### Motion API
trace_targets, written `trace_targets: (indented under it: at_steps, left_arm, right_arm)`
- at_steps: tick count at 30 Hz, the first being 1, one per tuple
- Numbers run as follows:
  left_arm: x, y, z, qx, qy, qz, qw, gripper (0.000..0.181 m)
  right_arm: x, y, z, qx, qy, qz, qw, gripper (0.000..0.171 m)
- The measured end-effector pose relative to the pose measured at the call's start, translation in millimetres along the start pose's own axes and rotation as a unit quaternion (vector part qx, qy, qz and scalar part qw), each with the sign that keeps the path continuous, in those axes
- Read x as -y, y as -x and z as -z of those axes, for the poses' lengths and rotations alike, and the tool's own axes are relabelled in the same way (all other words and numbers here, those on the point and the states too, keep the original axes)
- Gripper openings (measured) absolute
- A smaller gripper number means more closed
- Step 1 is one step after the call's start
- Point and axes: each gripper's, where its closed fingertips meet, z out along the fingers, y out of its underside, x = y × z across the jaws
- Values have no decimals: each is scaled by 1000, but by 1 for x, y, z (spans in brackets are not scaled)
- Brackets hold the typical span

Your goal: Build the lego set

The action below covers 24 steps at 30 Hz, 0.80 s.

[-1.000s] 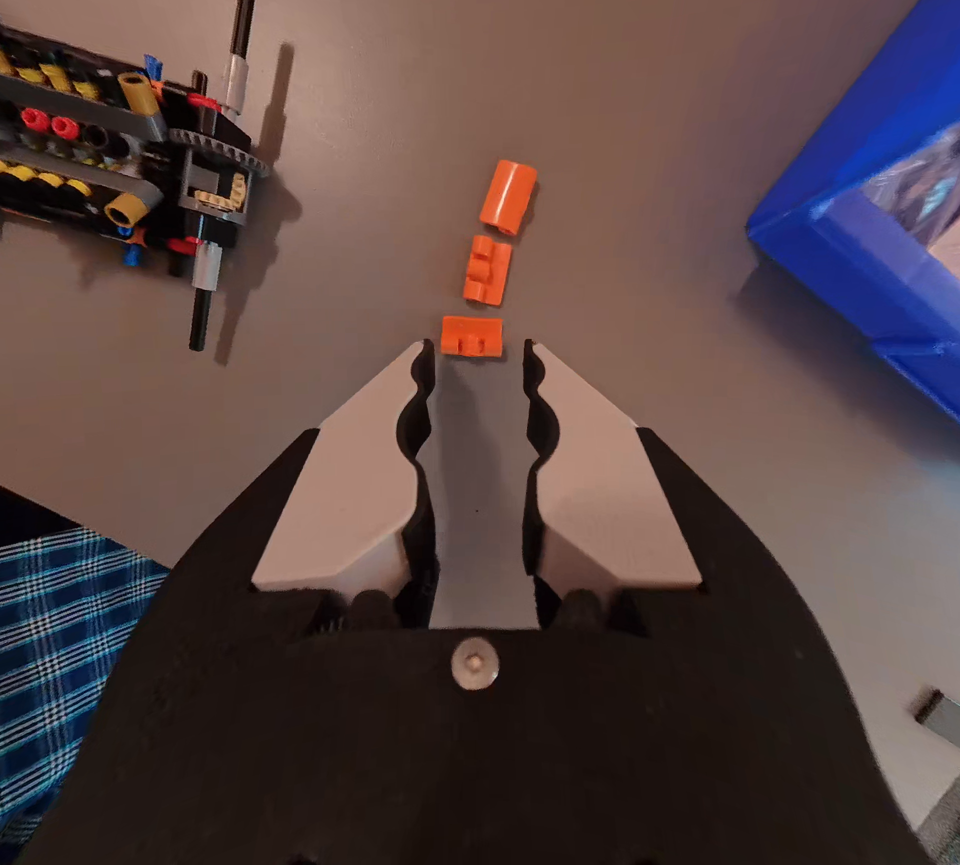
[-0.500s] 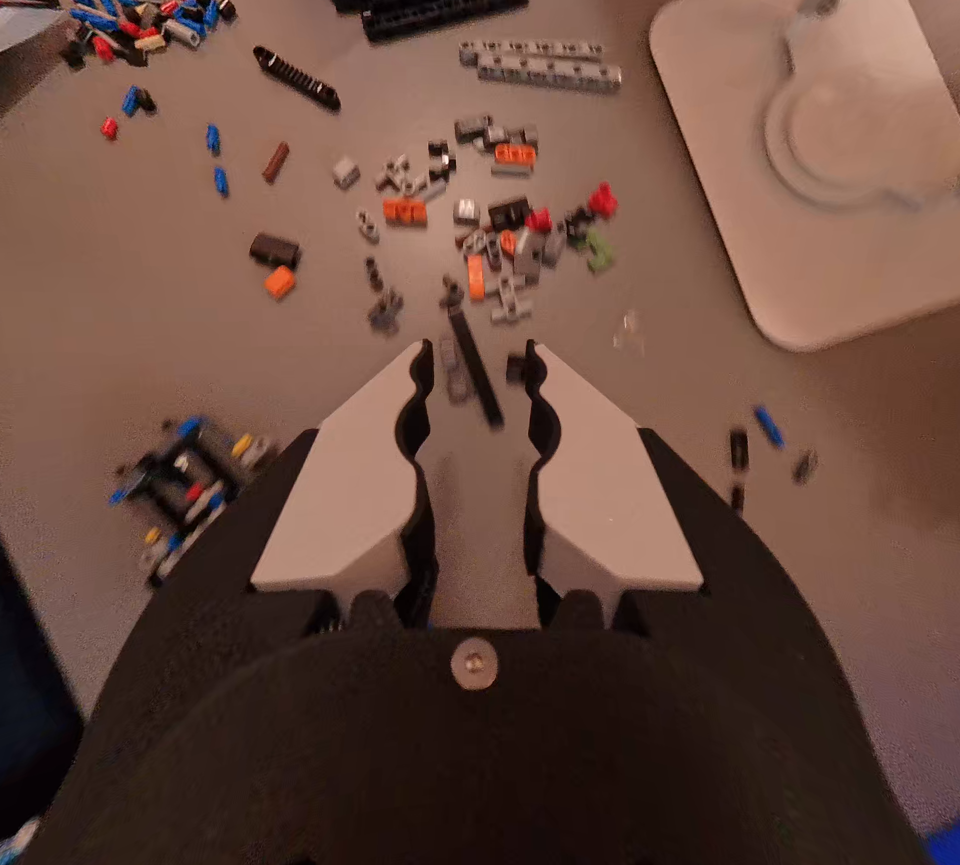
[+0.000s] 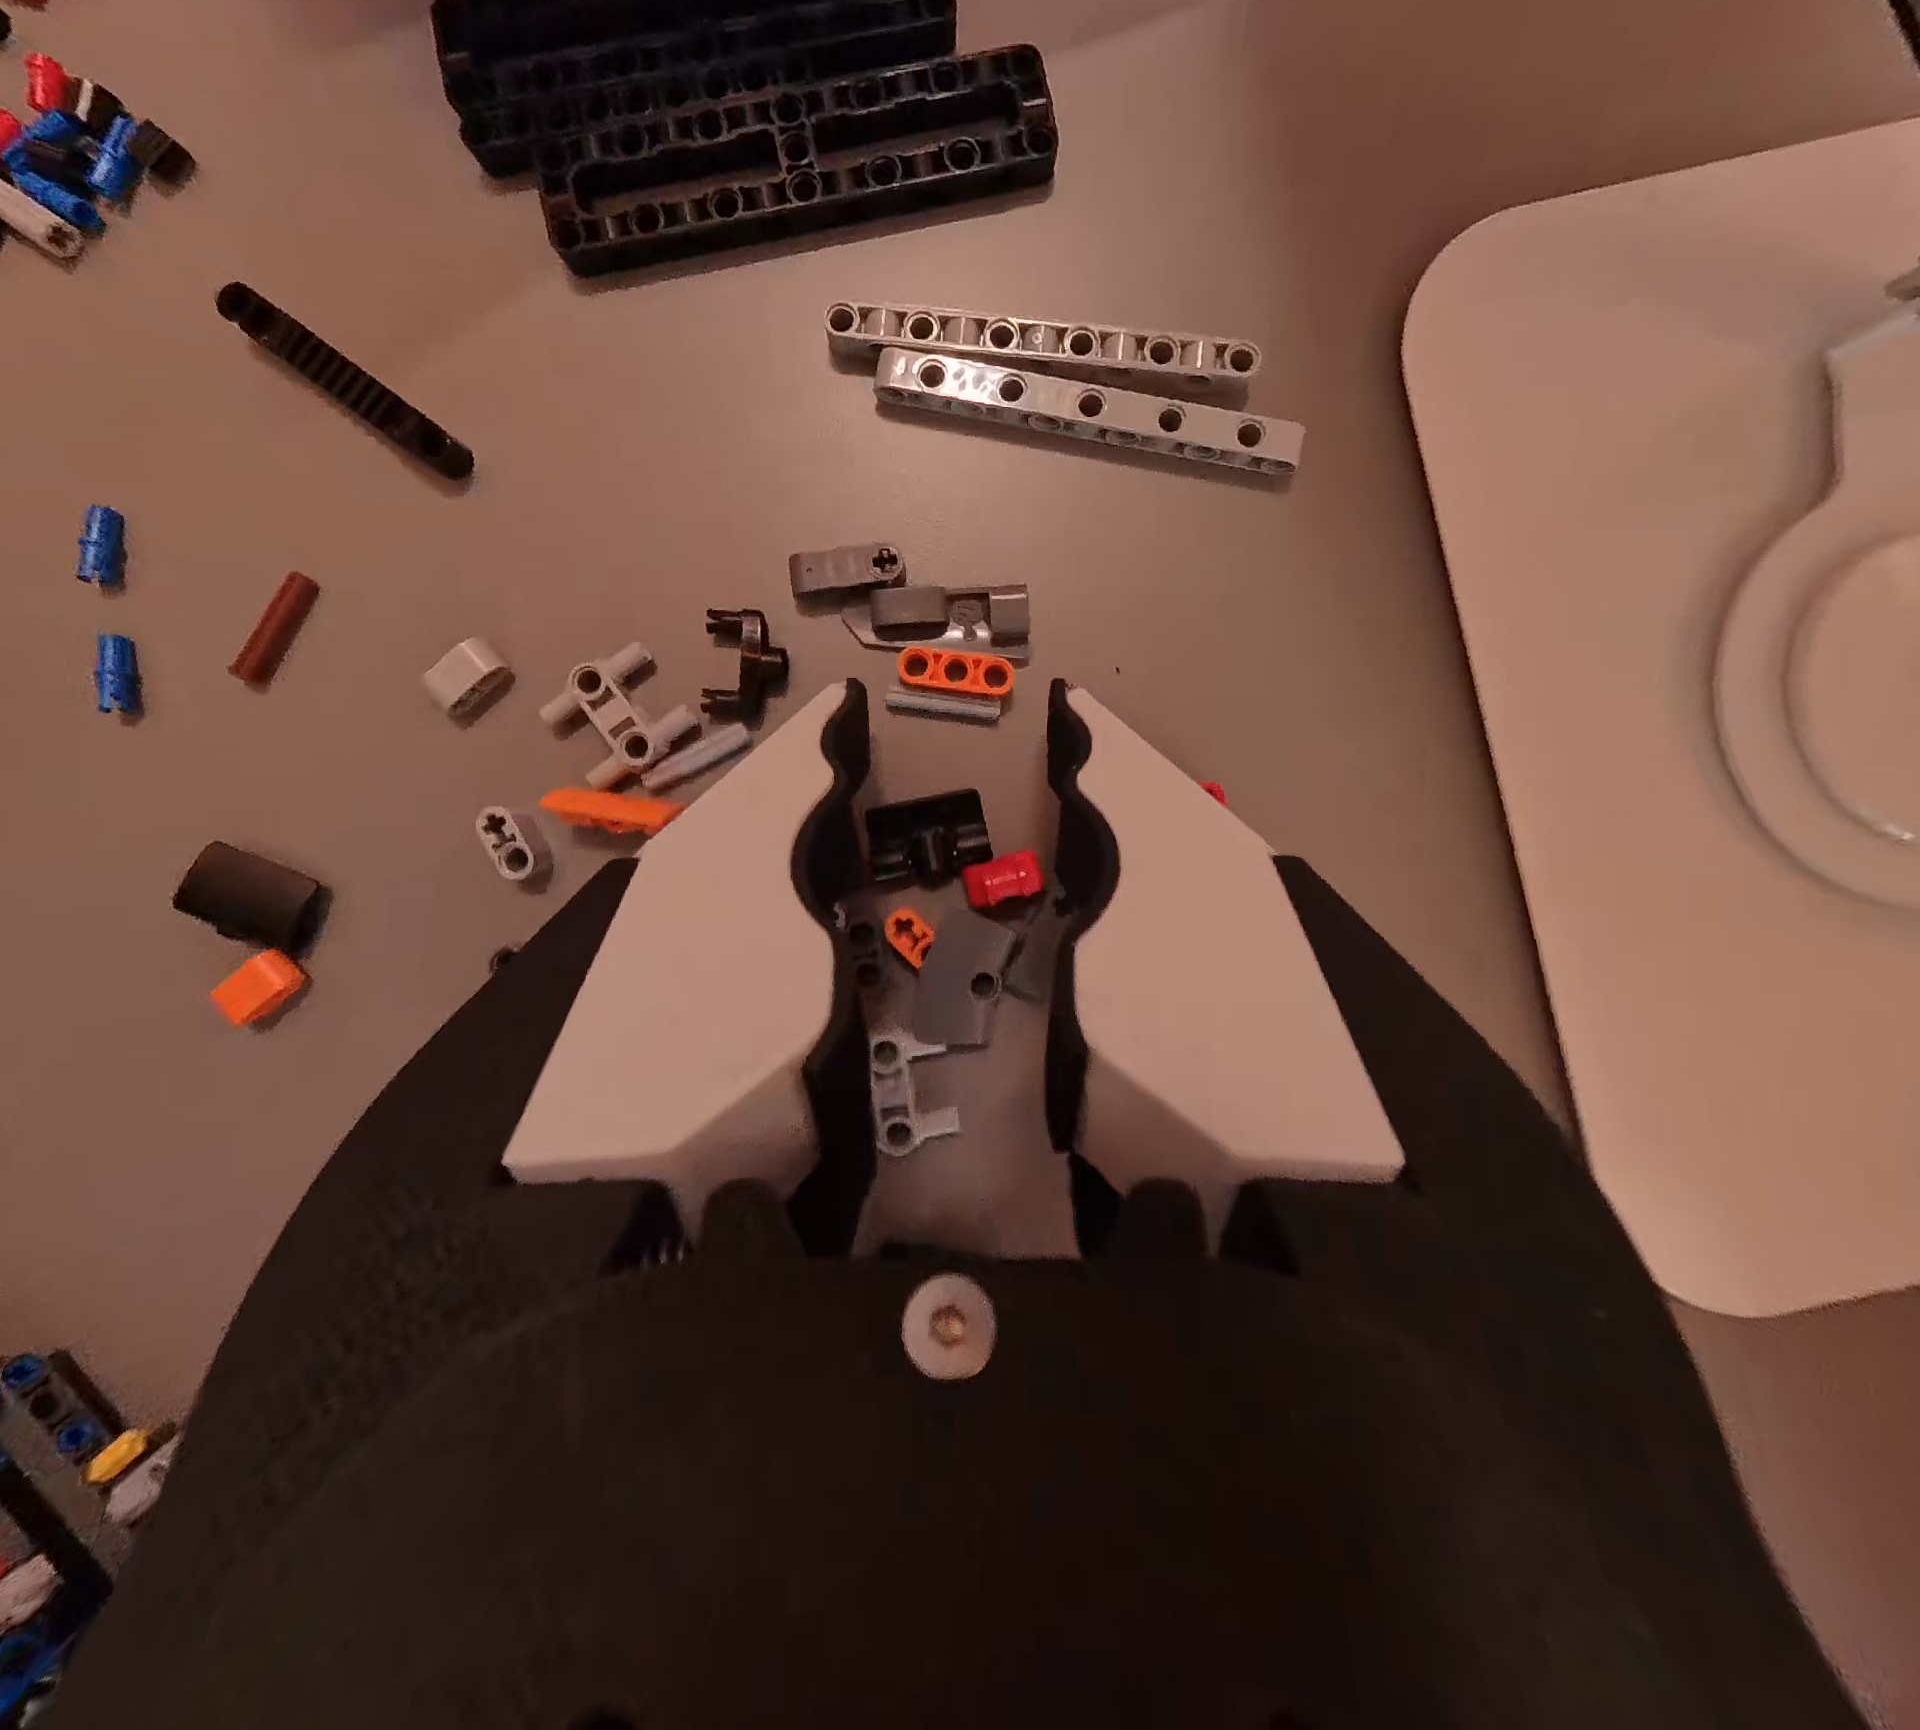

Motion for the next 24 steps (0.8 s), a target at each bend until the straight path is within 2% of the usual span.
trace_targets:
  at_steps: [5, 9, 15, 20, 24]
  left_arm:
    - [0, -1, 0, -2, 0, 2, 1000, 0]
    - [0, -1, 0, -2, 0, 2, 1000, 0]
    - [0, -2, 0, -2, -1, 1, 1000, 0]
    - [0, -2, 0, -2, -1, 2, 1000, 0]
    - [0, -3, 1, -3, -1, 2, 1000, 0]
  right_arm:
    - [0, 0, -8, 4, 13, -5, 1000, 30]
    - [0, -1, -14, 7, 13, -10, 1000, 22]
    - [3, -4, -9, 24, 0, -22, 999, 20]
    - [11, -10, 15, 28, -31, -38, 998, 20]
    - [6, -9, 58, 20, -58, -41, 997, 20]
